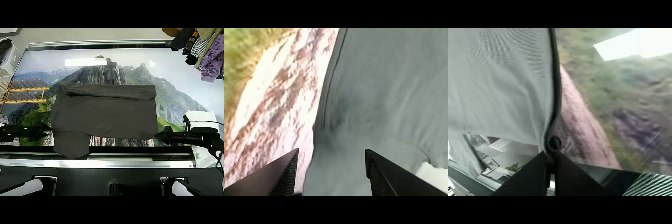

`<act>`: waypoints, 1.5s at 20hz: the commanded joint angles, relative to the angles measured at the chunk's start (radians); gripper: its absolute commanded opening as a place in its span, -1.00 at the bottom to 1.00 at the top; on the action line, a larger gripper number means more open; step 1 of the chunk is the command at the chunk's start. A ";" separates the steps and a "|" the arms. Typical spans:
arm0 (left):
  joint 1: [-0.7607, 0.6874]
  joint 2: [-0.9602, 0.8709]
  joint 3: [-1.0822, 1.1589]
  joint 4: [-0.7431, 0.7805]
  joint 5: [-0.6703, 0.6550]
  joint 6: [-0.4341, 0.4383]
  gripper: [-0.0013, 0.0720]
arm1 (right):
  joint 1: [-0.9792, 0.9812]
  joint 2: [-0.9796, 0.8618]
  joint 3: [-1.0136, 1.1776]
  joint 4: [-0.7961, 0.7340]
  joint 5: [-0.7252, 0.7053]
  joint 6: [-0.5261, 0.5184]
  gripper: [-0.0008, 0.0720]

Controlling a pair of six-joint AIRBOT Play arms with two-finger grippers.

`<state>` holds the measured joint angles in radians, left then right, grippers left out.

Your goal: Fold the clothes and pants, and hang the long-sleeved shirts on hangers.

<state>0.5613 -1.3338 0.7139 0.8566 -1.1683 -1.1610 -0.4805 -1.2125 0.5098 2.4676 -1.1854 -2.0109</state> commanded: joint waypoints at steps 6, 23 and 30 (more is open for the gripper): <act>-0.167 -0.069 -0.004 -0.021 0.183 -0.017 -0.67 | 0.000 0.105 0.001 0.011 -0.050 0.023 -0.88; -0.118 0.370 1.092 -0.141 0.027 -0.202 -0.92 | 0.341 0.217 1.240 -0.022 0.040 0.209 -0.88; -0.054 0.605 1.195 0.119 0.000 -0.445 -0.92 | 0.341 0.427 1.516 -0.282 0.103 0.562 -0.88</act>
<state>0.4915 -0.8036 1.8709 0.8516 -1.1522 -1.5032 -0.1410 -0.8589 1.9450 2.3466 -1.1313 -1.6253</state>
